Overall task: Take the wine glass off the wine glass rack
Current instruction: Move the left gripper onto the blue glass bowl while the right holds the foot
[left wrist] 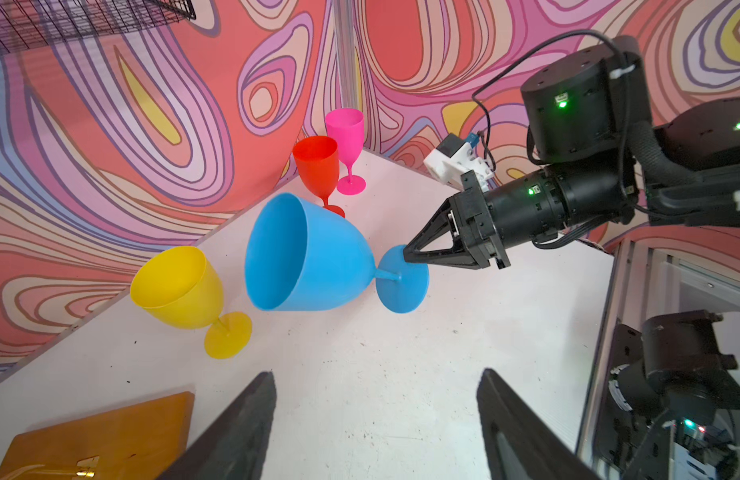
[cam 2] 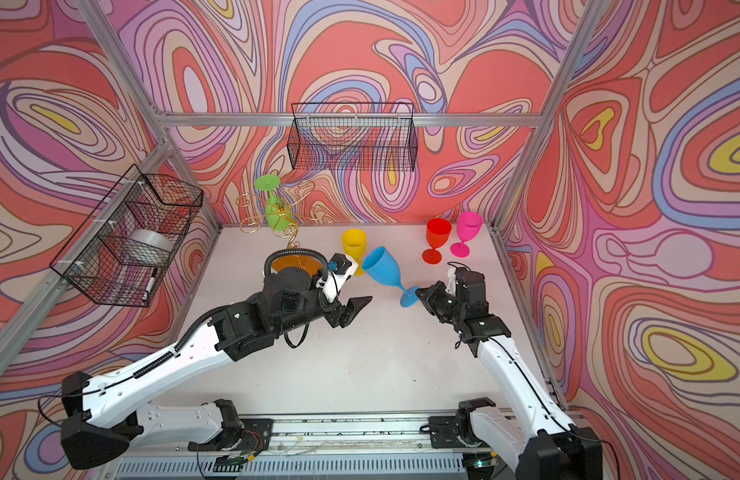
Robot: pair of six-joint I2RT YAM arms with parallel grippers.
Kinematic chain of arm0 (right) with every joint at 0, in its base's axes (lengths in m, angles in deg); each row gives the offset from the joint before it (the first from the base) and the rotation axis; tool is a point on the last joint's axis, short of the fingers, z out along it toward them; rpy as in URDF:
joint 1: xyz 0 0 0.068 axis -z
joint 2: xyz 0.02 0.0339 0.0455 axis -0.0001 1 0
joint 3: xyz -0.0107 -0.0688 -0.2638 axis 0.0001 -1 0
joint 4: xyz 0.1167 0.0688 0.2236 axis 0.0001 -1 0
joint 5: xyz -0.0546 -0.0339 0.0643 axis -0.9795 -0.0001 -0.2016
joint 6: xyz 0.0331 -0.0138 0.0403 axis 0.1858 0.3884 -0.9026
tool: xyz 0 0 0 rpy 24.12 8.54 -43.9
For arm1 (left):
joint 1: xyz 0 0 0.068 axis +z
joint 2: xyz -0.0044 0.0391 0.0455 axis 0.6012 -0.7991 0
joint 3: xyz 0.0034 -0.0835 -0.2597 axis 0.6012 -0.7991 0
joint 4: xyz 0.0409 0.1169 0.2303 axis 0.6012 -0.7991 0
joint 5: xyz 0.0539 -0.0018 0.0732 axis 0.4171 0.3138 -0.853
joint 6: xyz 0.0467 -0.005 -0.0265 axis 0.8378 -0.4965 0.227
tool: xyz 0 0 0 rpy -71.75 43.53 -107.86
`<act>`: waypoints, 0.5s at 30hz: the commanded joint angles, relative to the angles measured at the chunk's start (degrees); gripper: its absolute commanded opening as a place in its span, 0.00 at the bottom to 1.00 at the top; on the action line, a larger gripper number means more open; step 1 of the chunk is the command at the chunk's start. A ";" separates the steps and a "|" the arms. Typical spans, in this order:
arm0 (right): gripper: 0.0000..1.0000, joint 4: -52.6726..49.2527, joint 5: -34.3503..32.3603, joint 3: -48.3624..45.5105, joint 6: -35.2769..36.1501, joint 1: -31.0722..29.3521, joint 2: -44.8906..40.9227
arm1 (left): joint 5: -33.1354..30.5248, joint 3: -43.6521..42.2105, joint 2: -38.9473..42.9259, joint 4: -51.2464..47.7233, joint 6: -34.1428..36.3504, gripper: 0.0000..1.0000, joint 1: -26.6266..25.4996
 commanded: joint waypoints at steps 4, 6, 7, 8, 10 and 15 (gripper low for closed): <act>0.00 9.59 -1.01 -3.17 5.95 0.19 -2.64 | 14.46 6.27 -2.52 -5.19 -3.00 0.70 7.16; 0.00 10.46 -1.04 -3.67 6.58 0.17 -2.96 | 17.25 7.50 -3.51 -5.38 -3.30 0.67 8.82; 0.00 10.63 -1.05 -3.84 7.05 0.21 -3.11 | 18.21 8.28 -4.21 -5.77 -3.13 0.66 9.18; 0.00 10.88 -0.89 -3.93 7.38 0.14 -3.23 | 19.13 9.41 -5.05 -6.58 -2.82 0.66 9.49; 0.00 11.14 -0.83 -3.98 7.93 0.21 -3.63 | 20.30 11.69 -7.00 -7.93 -2.17 0.64 9.73; 0.00 11.23 -0.45 -3.98 8.83 0.17 -4.30 | 21.31 15.97 -11.52 -10.14 -0.61 0.62 9.76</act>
